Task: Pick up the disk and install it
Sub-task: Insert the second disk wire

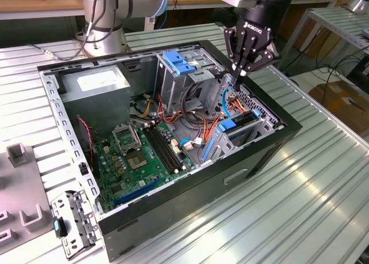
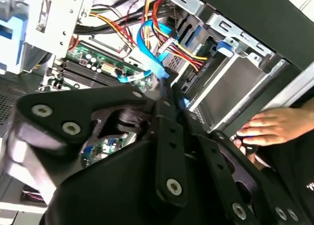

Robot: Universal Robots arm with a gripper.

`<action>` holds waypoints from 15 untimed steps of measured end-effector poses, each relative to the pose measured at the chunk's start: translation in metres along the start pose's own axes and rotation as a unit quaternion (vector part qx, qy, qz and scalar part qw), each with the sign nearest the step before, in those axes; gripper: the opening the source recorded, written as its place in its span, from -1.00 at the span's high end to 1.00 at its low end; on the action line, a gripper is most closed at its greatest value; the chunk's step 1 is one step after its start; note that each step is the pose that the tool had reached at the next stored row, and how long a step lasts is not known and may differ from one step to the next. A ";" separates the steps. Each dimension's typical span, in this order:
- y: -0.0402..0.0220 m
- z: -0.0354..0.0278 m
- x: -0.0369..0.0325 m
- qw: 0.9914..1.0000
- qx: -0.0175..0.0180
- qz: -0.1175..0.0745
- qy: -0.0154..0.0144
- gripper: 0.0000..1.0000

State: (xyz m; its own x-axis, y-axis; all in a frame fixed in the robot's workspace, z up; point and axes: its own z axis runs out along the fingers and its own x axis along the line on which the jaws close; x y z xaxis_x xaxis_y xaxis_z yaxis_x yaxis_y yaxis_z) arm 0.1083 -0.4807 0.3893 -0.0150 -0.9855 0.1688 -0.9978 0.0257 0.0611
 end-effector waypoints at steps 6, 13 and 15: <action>-0.0029 0.0067 -0.0068 1.000 0.000 0.002 0.024 0.40; -0.0060 0.0168 -0.0096 0.999 0.001 0.003 0.045 0.67; -0.0061 0.0185 -0.0099 0.999 0.001 0.003 0.050 0.68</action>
State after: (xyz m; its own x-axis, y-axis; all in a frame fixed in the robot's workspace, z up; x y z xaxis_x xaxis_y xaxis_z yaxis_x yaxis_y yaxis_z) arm 0.1134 -0.4741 0.3691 -0.0149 -0.9637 0.2664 -0.9978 0.0316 0.0582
